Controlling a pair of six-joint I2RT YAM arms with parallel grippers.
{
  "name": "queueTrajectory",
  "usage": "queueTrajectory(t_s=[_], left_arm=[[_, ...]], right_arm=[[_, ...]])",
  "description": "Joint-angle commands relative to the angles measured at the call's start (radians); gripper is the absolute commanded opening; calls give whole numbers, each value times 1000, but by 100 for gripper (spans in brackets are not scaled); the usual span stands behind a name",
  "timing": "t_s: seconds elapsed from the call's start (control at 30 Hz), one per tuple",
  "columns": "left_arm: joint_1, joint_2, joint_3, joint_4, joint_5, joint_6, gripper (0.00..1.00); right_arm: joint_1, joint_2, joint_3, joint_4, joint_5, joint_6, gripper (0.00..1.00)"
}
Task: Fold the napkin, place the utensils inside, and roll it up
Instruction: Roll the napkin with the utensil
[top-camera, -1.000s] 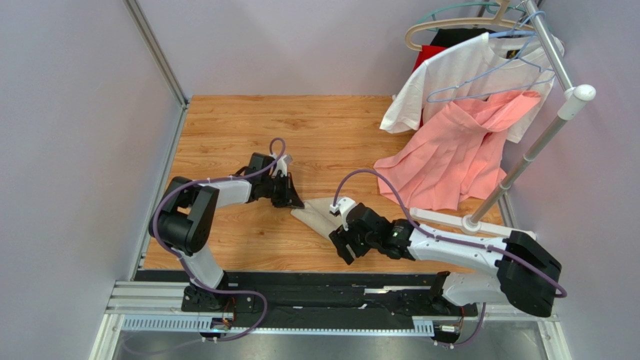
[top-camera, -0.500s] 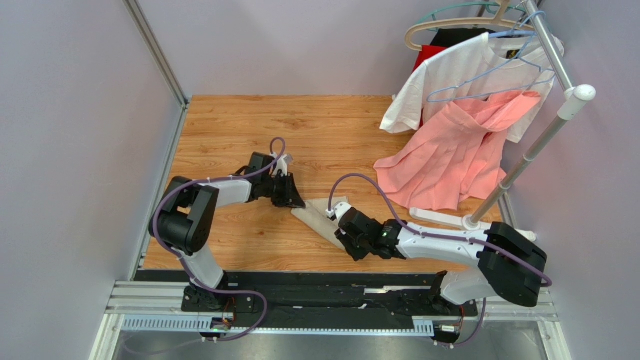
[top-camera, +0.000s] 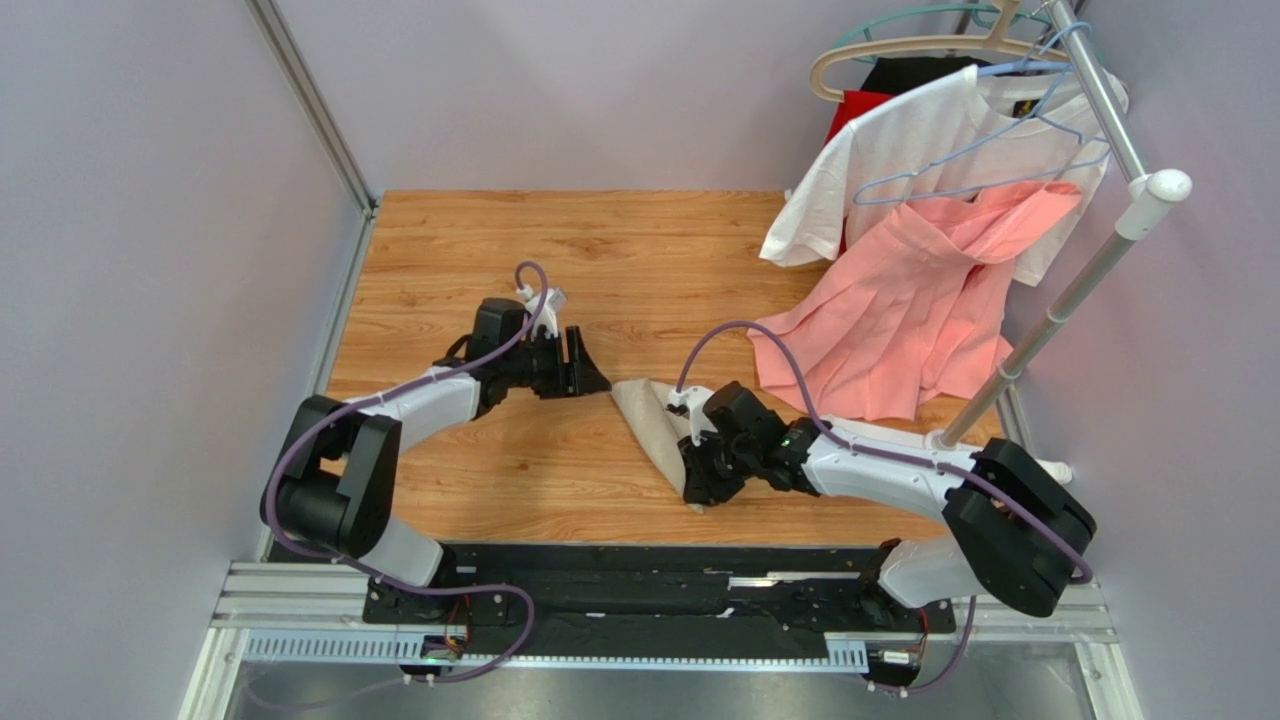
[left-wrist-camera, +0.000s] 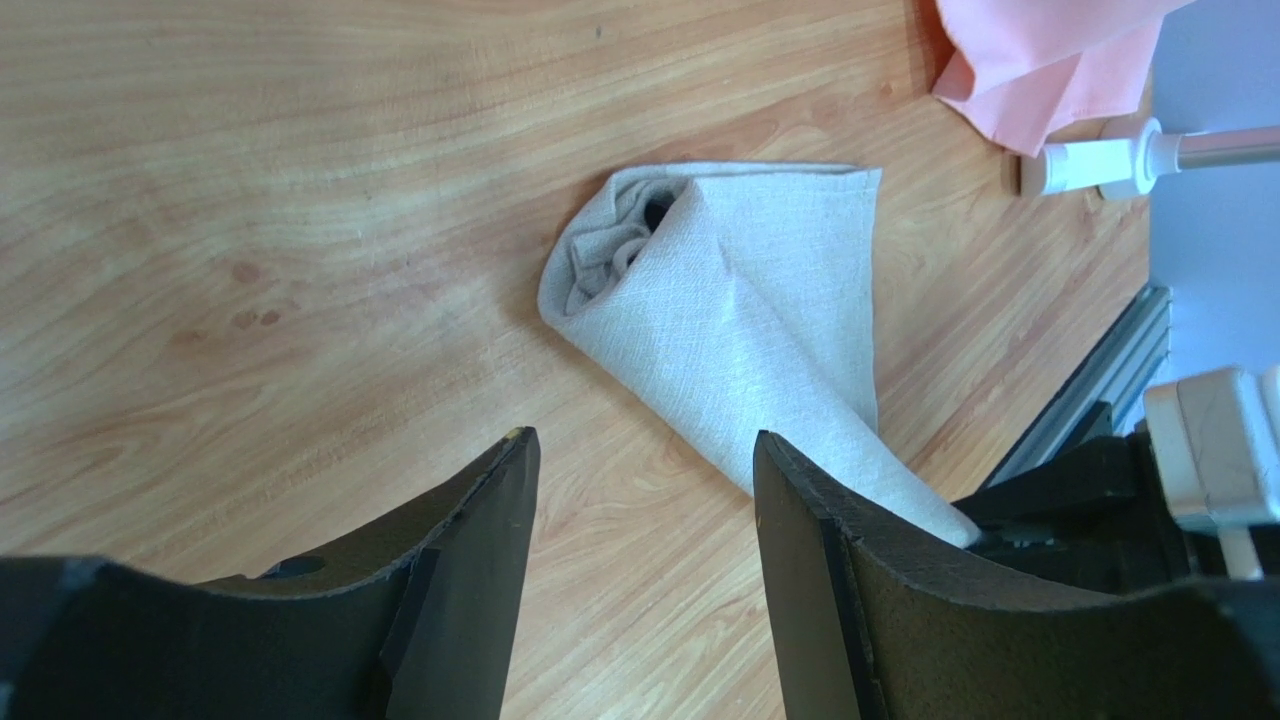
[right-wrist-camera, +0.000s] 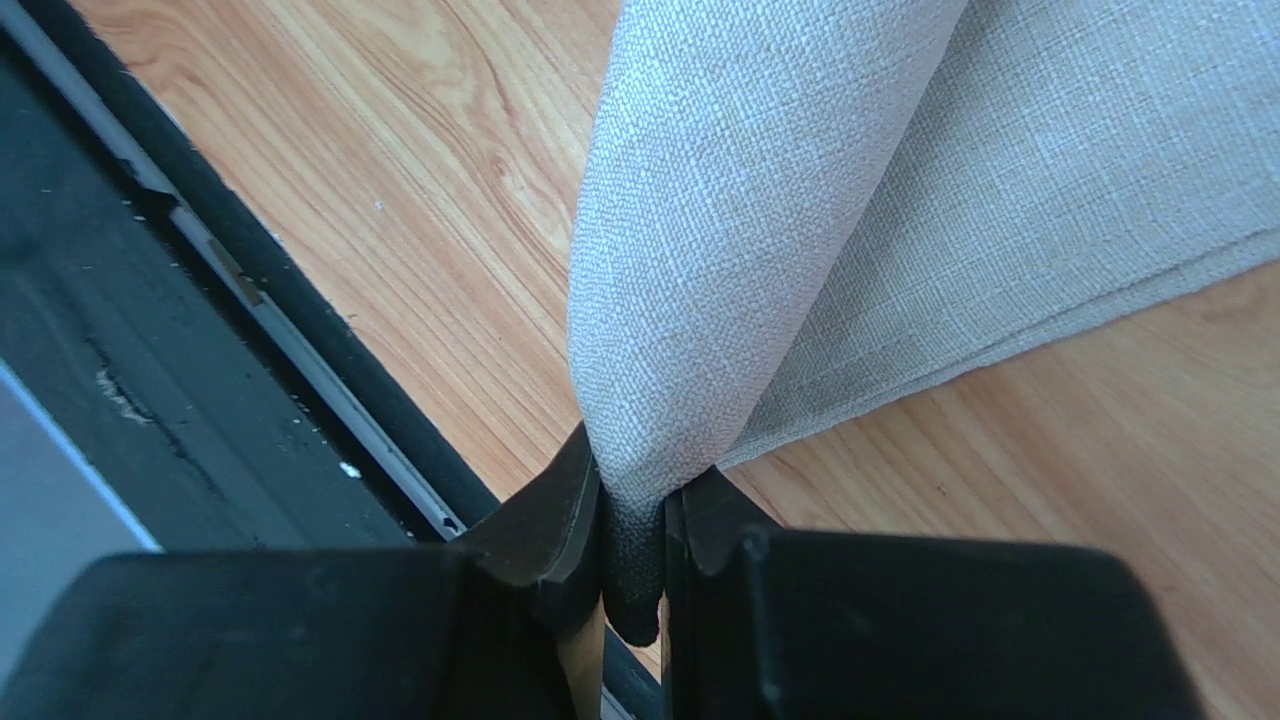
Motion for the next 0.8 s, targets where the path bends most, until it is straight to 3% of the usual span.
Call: queueTrajectory(t_s=[0.0, 0.47, 0.77], left_arm=[[2, 16, -51, 134, 32, -22, 63], [-3, 126, -44, 381, 77, -71, 64], [-11, 238, 33, 444, 107, -45, 65]], right_arm=[[-65, -11, -46, 115, -204, 21, 6], [-218, 43, -153, 309, -456, 103, 3], [-277, 87, -170, 352, -545, 117, 2]])
